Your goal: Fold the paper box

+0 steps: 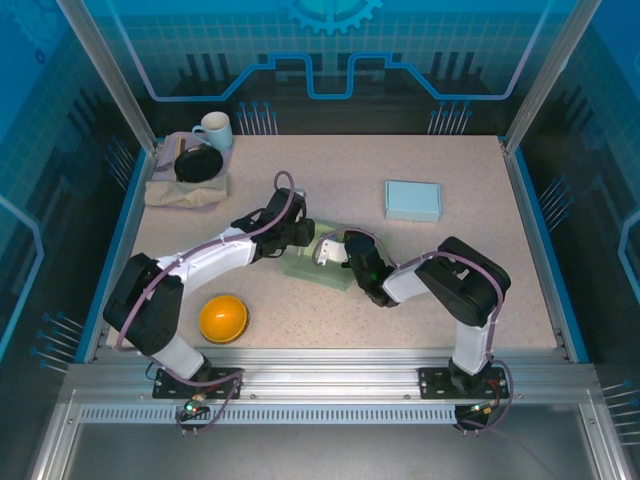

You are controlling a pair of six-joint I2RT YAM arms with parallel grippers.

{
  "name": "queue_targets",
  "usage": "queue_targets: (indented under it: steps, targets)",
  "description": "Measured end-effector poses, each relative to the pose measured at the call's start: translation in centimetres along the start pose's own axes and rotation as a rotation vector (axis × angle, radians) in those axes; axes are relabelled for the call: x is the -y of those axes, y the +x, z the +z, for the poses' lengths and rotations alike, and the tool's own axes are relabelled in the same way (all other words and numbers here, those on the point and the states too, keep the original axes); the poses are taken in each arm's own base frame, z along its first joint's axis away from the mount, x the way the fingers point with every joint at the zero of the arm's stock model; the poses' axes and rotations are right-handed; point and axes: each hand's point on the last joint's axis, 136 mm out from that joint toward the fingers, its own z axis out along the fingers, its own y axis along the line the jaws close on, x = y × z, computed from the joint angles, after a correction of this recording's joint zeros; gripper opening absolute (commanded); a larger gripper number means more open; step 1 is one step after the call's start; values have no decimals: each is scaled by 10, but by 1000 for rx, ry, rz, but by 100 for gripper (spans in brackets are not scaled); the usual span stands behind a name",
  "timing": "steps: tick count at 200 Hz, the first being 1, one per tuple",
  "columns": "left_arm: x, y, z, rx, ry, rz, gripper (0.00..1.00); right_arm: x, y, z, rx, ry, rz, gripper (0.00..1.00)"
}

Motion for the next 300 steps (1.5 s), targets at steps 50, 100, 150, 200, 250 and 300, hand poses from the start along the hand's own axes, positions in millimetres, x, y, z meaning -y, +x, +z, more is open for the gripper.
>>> queue_targets:
  steps: [50,100,150,200,250,300]
  targets:
    - [-7,25,21,-65,-15,36,38,9,-2,-5,5,12,7,0]
    - [-16,34,52,-107,-84,57,21,7,-3,-7,10,9,3,0]
    - [-15,24,62,-109,-204,105,5,9,-4,-8,7,20,12,0]
    - [-23,22,61,-104,-243,128,8,9,-5,-10,9,1,31,35]
    - [-36,12,56,-61,-277,124,8,50,-26,-44,108,-54,180,45]
    - [-34,-1,30,-6,-253,149,7,105,-22,-95,156,-47,384,57]
